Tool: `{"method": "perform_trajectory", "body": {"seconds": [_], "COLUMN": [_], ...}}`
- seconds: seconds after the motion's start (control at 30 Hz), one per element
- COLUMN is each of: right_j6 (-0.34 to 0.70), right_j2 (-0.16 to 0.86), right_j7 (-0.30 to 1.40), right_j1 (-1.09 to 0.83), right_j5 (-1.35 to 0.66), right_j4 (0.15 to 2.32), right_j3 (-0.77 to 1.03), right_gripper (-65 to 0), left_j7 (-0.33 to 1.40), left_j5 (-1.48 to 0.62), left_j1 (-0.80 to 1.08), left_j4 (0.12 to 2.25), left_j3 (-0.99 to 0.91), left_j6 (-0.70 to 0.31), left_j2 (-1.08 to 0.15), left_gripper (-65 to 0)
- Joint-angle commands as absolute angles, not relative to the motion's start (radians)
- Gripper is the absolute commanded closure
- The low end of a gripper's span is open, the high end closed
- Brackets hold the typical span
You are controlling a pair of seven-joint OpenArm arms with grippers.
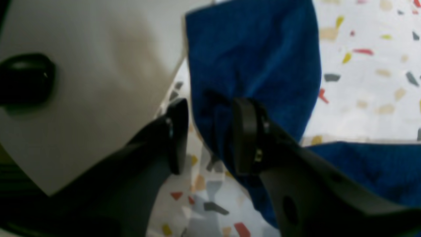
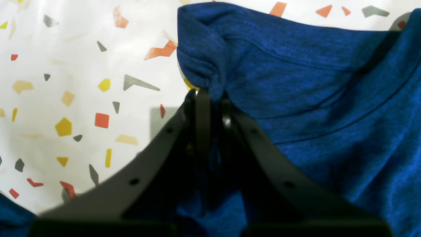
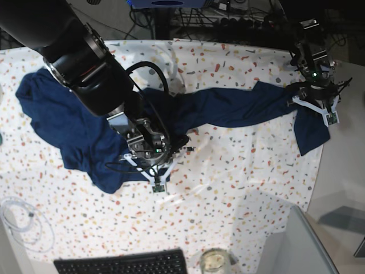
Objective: Layout the t-shirt on the table in an organized manner, then fold the t-shirt properly
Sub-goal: 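Grasp the shirt fabric with both grippers and hold it taut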
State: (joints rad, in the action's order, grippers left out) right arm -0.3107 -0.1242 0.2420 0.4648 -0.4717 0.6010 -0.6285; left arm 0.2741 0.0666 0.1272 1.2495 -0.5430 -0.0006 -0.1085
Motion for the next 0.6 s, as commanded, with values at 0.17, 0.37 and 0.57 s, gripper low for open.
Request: {"method": "perform_trajectory", "body": {"seconds": [0.17, 0.37, 0.57], "right_j6": [-0.309, -0.309, -0.309], "right_j2": [-0.13, -0.128, -0.128], "right_j7": [0.243, 0.243, 0.243], "right_j1": [0.486, 0.484, 0.484], "right_j5": [-0.476, -0.473, -0.473], "right_j4": [0.615, 0.615, 0.615], "right_j3": [-0.63, -0.63, -0.63], "right_gripper": [0.0, 0.0, 0.0], "left_j7": [0.257, 0.251, 0.254], "left_j5": [-0.128, -0.12, -0.122], "left_j1": [0.137, 0.171, 0.157], "left_j4": [1.273, 1.346, 1.348], "left_j3": [-0.545, -0.545, -0.538], "left_j6": [-0.065, -0.065, -0.067], "left_j2": [-0.17, -0.182, -0.18], "left_gripper": [-27.5, -27.3, -35.1]}}
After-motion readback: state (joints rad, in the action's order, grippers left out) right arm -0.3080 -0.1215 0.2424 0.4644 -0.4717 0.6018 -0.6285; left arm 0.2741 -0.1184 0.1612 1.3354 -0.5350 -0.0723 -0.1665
